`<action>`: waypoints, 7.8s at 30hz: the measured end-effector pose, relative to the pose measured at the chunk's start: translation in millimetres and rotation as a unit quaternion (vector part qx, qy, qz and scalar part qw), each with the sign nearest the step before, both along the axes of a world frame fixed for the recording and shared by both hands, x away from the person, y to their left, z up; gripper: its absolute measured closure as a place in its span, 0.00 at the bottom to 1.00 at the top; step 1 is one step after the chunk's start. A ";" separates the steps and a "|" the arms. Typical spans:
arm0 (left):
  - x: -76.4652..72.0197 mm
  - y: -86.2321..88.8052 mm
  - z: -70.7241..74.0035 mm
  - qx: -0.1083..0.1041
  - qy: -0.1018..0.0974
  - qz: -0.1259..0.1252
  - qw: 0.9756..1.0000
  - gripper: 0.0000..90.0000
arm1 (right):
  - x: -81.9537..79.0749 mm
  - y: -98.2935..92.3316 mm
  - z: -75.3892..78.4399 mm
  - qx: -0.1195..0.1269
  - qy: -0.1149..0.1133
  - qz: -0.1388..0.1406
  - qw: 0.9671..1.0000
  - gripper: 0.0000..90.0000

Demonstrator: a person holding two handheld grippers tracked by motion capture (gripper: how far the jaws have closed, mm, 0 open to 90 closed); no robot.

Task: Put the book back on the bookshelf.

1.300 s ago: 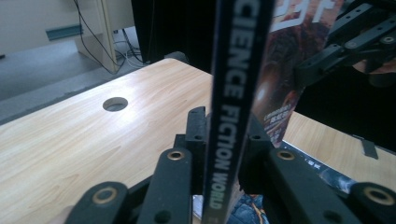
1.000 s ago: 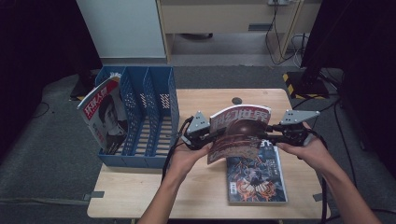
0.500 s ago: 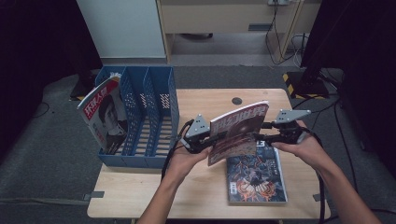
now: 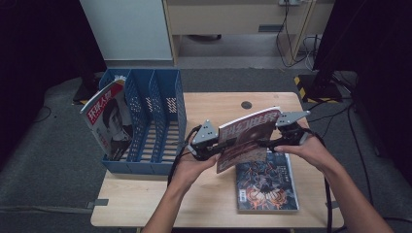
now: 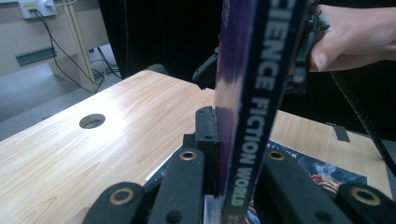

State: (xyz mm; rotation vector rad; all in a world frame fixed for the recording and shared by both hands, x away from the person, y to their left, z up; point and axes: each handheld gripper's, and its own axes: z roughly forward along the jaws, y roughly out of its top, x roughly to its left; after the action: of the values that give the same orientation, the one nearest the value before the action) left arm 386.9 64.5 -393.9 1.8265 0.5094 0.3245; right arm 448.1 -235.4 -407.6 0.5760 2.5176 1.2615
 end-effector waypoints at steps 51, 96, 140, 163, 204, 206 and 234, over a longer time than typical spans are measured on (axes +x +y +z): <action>12.1 -5.9 -34.5 -0.079 0.012 0.018 0.997 0.83 | -35.3 -1.3 0.2 0.023 0.006 0.024 0.999 0.88; 2.2 -16.7 -28.7 -0.067 -0.015 0.011 0.998 0.93 | -28.6 -11.6 -15.5 0.024 0.017 -0.061 0.998 0.38; -7.2 15.1 21.9 -0.062 -0.059 0.036 0.996 0.93 | -26.8 -14.9 -41.1 -0.017 0.053 -0.128 0.990 0.17; -13.6 46.3 33.6 -0.065 -0.065 0.060 0.994 0.93 | -45.7 -9.4 -87.7 0.007 0.070 -0.213 0.975 0.13; -47.3 151.9 62.2 -0.074 -0.087 0.138 0.984 0.94 | -59.5 -13.4 -110.1 -0.014 0.055 -0.236 0.970 0.08; -49.3 158.2 63.2 -0.075 -0.088 0.143 0.983 0.94 | -59.6 -13.7 -110.4 -0.012 0.054 -0.235 0.970 0.08; -64.7 224.7 57.9 -0.080 -0.092 0.208 0.971 0.94 | -59.7 -13.6 -110.9 -0.012 0.051 -0.236 0.970 0.07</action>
State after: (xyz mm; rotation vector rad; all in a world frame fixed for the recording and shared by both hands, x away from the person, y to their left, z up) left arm 322.3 289.2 -336.0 1.5066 0.7648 0.7101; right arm 388.5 -249.1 -518.5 1.1771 2.2687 1.0405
